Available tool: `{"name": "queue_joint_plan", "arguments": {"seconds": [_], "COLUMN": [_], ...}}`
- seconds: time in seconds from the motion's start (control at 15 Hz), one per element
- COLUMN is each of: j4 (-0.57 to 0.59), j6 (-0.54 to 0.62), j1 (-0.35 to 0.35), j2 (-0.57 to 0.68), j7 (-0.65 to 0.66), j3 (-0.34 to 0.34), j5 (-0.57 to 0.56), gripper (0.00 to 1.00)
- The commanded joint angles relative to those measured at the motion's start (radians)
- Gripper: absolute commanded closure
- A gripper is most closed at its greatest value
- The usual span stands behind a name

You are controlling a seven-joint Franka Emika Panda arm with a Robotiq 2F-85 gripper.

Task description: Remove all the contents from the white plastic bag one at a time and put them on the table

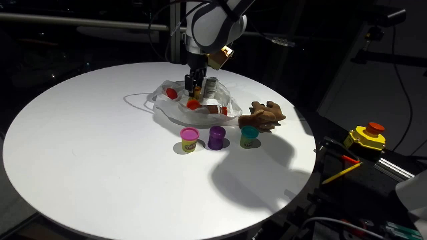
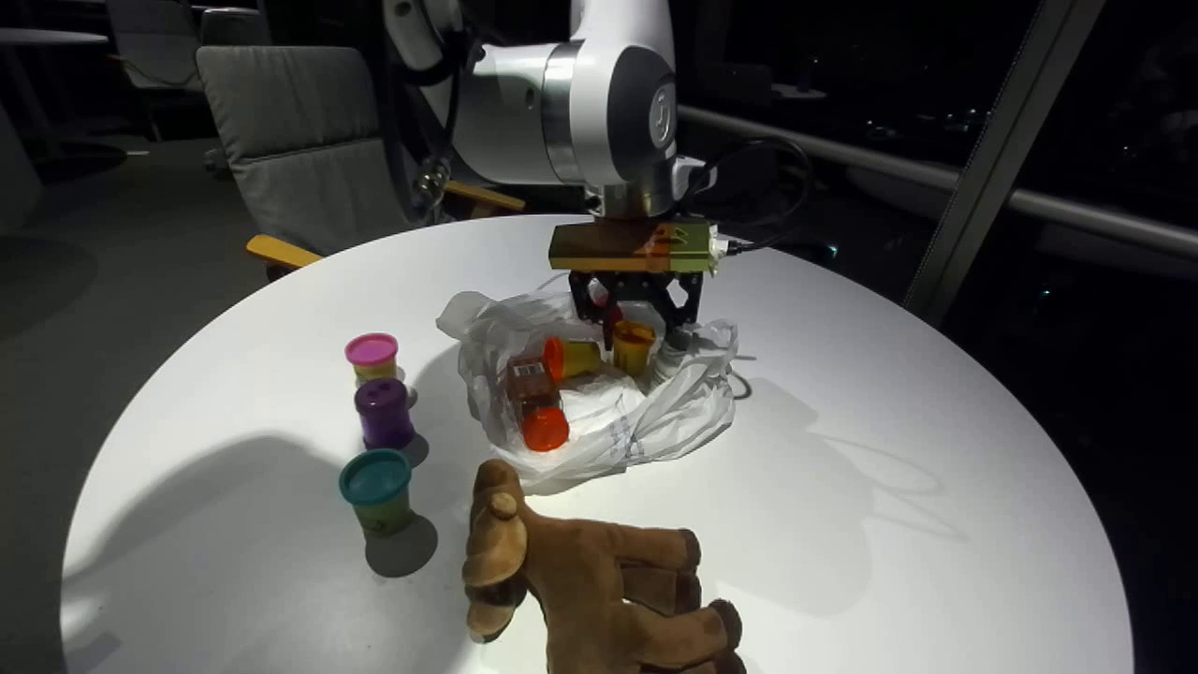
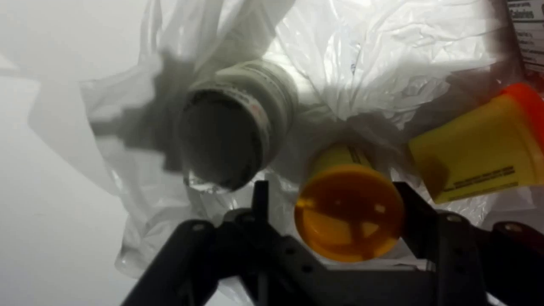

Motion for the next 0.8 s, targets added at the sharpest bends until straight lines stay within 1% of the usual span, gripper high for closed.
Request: {"name": "queue_joint_plan", "arguments": {"seconds": [0.0,0.13,0.27,0.4,0.53,0.67,0.73], "j4": [0.056,0.041,0.019,-0.013,-0.05,-0.076,-0.075], "j6": [-0.032,-0.03,-0.039,-0.068,-0.107,-0.159,-0.176], "j1": [0.001,0.002,0.017,0.063,0.13,0.181,0.21], "j2": [0.019,-0.008,-0.046,-0.105,-0.17,-0.227,-0.229], "j7": [-0.015,-0.017,-0.001,0.04,0.089,0.111,0.118], "j3": [0.002,0.007,0.006,-0.019,-0.041,-0.023,-0.008], "j5": [0.012,0.013,0.01,-0.018,-0.061,-0.094,-0.112], "gripper": [0.58,0.72,0.72,0.72,0.72,0.72,0.72]}}
